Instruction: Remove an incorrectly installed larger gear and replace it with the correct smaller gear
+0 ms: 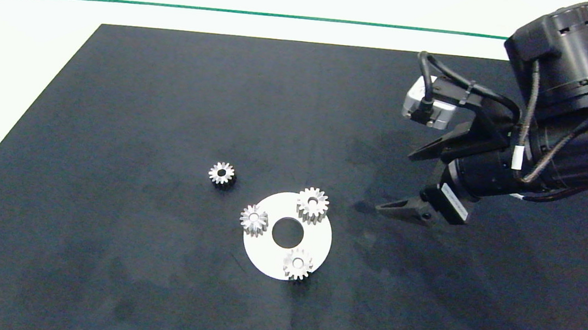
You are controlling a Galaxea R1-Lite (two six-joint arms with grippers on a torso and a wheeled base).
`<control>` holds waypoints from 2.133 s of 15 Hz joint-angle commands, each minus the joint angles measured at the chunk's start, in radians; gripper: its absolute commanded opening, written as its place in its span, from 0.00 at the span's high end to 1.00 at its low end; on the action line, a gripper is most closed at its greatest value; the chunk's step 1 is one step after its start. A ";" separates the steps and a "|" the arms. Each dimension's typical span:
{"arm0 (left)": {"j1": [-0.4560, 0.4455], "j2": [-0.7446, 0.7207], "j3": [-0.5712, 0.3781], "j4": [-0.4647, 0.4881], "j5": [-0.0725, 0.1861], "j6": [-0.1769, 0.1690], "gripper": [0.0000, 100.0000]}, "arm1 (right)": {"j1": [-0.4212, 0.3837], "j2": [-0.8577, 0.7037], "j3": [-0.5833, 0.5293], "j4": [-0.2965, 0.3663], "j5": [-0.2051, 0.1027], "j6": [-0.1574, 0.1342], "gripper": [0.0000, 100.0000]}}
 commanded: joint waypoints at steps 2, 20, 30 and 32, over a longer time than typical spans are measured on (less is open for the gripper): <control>0.001 -0.007 -0.001 0.004 0.001 0.001 0.00 | 0.089 0.056 -0.027 0.008 -0.032 0.001 0.00; 0.007 -0.024 -0.013 0.006 0.001 0.002 0.00 | 0.140 0.215 -0.027 -0.177 -0.088 0.050 0.00; 0.007 -0.033 -0.013 0.004 0.001 0.004 0.00 | 0.160 0.288 -0.094 -0.196 -0.122 0.049 0.00; 0.006 -0.038 -0.012 0.004 0.001 0.004 0.00 | 0.160 0.314 -0.130 -0.189 -0.124 0.047 0.00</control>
